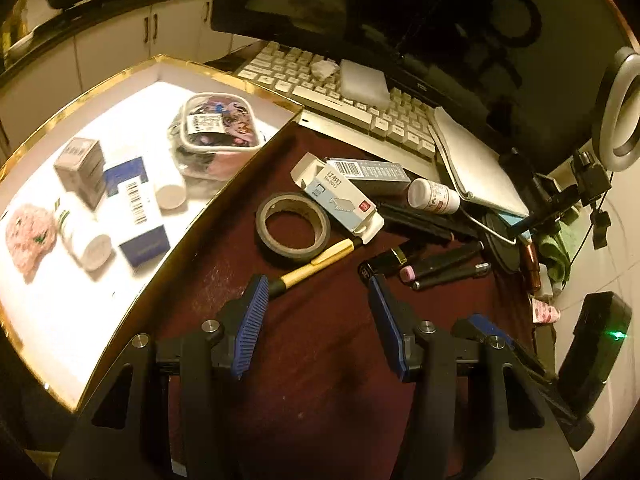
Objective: Organize objects
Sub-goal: 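Move both tools back over the desk toward the tape and pens, then grasp the thin black pen with the right tool, then grasp the black marker with the left tool while the right holds the pen, then carry the marker and pen with both tools over the white tray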
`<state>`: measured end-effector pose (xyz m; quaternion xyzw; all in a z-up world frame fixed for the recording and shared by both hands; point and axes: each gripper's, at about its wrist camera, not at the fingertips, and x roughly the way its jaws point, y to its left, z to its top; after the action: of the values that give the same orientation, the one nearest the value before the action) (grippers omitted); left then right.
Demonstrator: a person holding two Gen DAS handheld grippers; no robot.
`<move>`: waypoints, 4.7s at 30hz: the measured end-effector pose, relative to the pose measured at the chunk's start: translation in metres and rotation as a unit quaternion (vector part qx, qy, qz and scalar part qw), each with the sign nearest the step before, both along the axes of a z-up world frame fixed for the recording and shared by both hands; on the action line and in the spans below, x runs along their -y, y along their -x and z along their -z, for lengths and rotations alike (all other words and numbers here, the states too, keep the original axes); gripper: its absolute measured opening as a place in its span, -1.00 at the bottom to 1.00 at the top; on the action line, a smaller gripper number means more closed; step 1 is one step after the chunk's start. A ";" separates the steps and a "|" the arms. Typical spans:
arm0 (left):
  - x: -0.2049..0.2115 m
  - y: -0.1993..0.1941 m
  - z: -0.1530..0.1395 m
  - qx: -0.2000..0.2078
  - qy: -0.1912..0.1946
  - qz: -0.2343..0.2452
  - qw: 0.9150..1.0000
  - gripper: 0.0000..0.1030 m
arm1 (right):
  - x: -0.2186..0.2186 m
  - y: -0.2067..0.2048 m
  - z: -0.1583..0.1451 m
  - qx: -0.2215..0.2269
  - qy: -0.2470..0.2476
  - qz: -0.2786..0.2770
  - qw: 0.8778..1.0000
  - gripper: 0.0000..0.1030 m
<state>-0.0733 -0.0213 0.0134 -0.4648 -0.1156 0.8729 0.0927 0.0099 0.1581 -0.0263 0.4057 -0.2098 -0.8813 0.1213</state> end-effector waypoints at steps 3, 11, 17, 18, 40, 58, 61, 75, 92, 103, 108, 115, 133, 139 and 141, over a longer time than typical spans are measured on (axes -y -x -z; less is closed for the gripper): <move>0.003 0.005 0.009 0.007 -0.013 0.006 1.000 0.01 | -0.009 0.002 0.000 0.014 0.022 0.027 0.999 0.37; 0.020 0.005 0.016 -0.006 -0.028 0.009 1.000 0.01 | -0.020 0.020 -0.004 0.030 -0.012 0.068 0.997 0.37; 0.028 -0.003 0.011 -0.039 -0.036 0.026 0.998 0.01 | -0.019 0.041 -0.012 0.016 -0.069 0.082 0.994 0.37; 0.028 -0.002 0.012 -0.040 -0.037 0.033 0.998 0.01 | -0.020 0.043 -0.015 0.008 -0.077 0.087 0.993 0.37; 0.007 0.008 0.018 -0.029 -0.046 0.067 0.996 0.01 | 0.027 0.050 -0.004 0.021 -0.170 -0.175 0.969 0.44; -0.037 0.006 -0.004 -0.050 0.009 0.097 0.994 0.01 | 0.027 -0.021 0.000 -0.003 -0.101 -0.092 0.991 -0.73; -0.053 0.018 -0.006 -0.040 0.032 0.110 0.993 0.01 | 0.034 -0.036 -0.001 -0.006 -0.138 -0.070 0.988 -0.84; -0.160 0.045 0.018 -0.031 0.134 0.225 0.965 0.02 | -0.024 -0.033 0.004 0.016 -0.061 0.032 0.997 -0.85; -0.162 0.034 0.040 0.001 0.120 0.221 0.968 -0.69 | -0.032 -0.035 0.005 0.022 -0.022 0.044 0.999 -0.85; -0.167 0.018 0.040 0.010 0.095 0.208 0.973 -0.48 | -0.028 -0.037 0.002 0.016 -0.060 0.033 0.998 -0.84; -0.168 0.024 0.038 0.008 0.069 0.200 0.977 -0.49 | -0.028 -0.041 0.001 0.015 -0.069 0.031 0.997 -0.85; -0.167 0.011 0.038 0.008 0.084 0.199 0.976 -0.71 | -0.023 -0.042 -0.001 0.011 -0.093 0.025 0.995 -0.86; -0.139 0.011 0.022 0.010 0.024 0.169 0.985 -0.72 | -0.058 -0.044 -0.004 0.003 0.023 0.081 0.996 -0.87; -0.109 0.011 0.015 -0.002 -0.006 0.149 0.989 -0.72 | -0.039 -0.036 -0.001 0.022 0.016 0.068 0.997 -0.87; -0.093 0.009 0.014 -0.002 -0.014 0.131 0.991 -0.72 | -0.032 -0.033 -0.005 0.017 0.013 0.061 0.998 -0.87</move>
<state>-0.0827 0.0715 -0.0011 -0.4724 -0.0655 0.8528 0.2129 0.0432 0.1899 -0.0208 0.4053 -0.2472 -0.8774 0.0690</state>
